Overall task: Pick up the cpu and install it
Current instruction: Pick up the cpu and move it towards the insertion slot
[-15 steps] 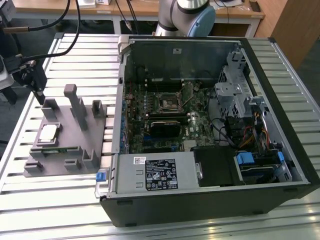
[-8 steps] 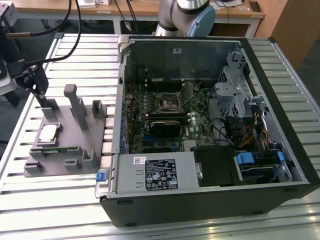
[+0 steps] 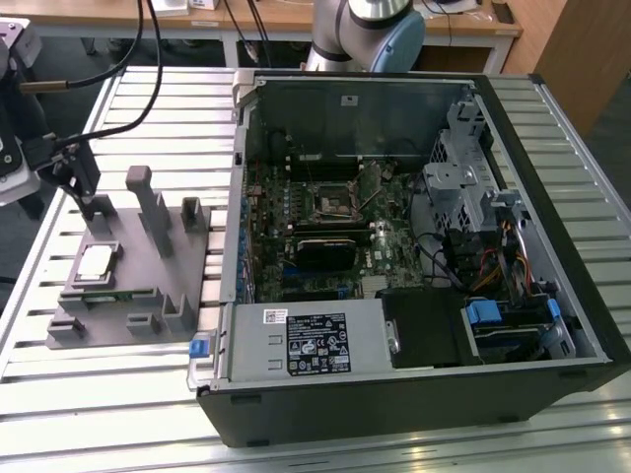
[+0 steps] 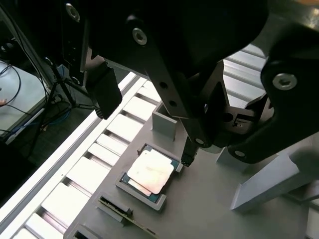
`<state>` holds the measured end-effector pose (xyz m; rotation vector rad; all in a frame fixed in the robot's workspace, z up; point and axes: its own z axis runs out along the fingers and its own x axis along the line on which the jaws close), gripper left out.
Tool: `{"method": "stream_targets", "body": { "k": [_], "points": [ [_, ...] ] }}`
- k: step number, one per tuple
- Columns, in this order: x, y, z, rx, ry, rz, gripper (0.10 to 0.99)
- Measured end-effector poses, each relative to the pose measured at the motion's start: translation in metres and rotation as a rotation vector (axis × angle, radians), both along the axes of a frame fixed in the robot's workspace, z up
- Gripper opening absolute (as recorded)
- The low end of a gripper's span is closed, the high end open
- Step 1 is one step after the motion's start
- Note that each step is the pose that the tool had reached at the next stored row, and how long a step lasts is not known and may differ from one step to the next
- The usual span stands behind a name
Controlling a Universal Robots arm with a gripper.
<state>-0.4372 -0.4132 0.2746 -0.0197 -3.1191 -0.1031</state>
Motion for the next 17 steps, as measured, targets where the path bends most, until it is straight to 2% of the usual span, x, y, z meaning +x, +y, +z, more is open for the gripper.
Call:
{"method": "stream_targets", "body": {
  "k": [3,10,17],
  "points": [
    [0.0,-0.001,-0.0053,0.007,-0.0002,0.0,0.761],
    [-0.0003,-0.0022,-0.018,0.007,-0.0001,0.006,0.761],
    [-0.0007,-0.0027,-0.0304,0.007,0.0002,0.048,0.761]
  ]
}}
